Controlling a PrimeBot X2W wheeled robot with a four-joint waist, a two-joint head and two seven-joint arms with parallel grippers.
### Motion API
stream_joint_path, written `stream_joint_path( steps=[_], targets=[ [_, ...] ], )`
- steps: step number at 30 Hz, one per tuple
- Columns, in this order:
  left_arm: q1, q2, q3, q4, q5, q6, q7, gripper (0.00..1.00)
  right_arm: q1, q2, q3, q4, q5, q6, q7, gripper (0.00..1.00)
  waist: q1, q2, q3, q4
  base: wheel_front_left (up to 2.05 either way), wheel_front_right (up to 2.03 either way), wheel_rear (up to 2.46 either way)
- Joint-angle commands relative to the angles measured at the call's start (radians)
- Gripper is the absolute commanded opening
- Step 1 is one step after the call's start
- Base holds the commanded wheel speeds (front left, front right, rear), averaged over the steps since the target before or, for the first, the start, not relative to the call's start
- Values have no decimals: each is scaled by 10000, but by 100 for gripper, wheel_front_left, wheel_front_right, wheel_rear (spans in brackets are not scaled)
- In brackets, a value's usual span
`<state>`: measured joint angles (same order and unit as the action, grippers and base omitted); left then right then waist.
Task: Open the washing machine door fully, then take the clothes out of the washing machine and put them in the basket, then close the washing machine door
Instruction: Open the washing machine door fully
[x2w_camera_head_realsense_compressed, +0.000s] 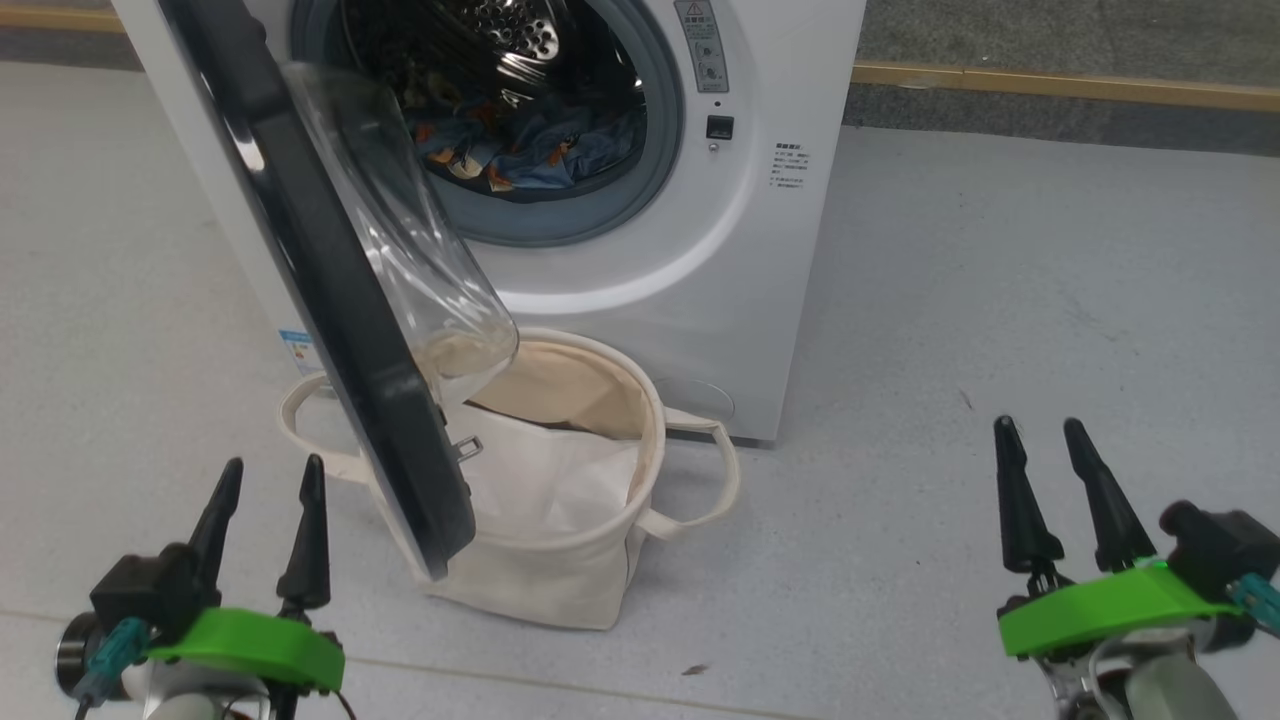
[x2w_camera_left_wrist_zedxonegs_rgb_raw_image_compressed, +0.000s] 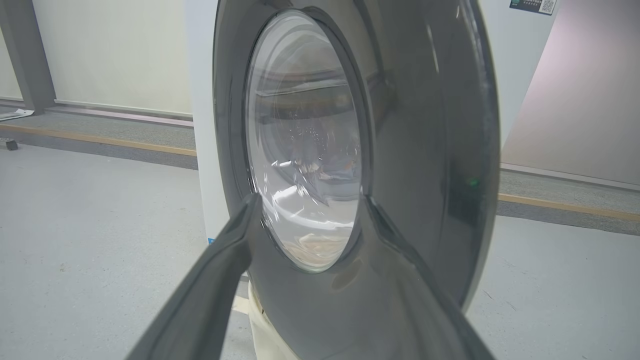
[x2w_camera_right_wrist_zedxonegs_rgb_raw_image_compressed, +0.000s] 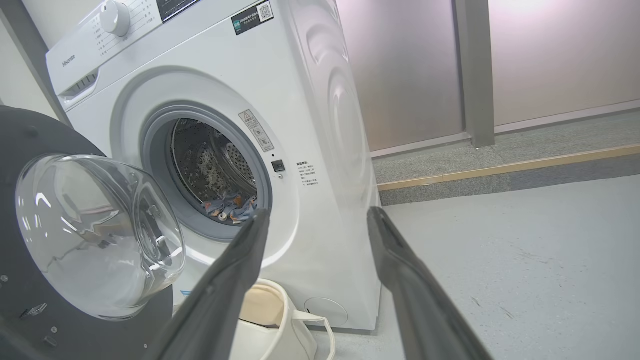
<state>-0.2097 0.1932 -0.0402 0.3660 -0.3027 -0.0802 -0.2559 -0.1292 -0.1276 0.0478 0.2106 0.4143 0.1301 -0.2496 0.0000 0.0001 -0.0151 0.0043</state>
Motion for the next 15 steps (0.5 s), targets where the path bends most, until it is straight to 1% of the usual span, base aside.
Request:
stream_joint_path(
  steps=[1, 9, 15],
  targets=[
    [-212, 362, 410, -301, -113, -37, -59, 100, -70, 83, 30, -401, -155, 6, -121, 100, 1, -1, -24, -24, 0, 0, 0],
    [-74, 474, 384, -299, -206, -53, -58, 100, -1, 211, -188, -320, -438, 6, -121, 100, 1, -1, -79, -109, 0, 0, 0],
    [-41, 506, 323, -326, -233, -42, -29, 100, -117, 261, -130, -216, -533, 6, -122, 100, 1, -1, -23, -169, 0, 0, 0]
  ],
)
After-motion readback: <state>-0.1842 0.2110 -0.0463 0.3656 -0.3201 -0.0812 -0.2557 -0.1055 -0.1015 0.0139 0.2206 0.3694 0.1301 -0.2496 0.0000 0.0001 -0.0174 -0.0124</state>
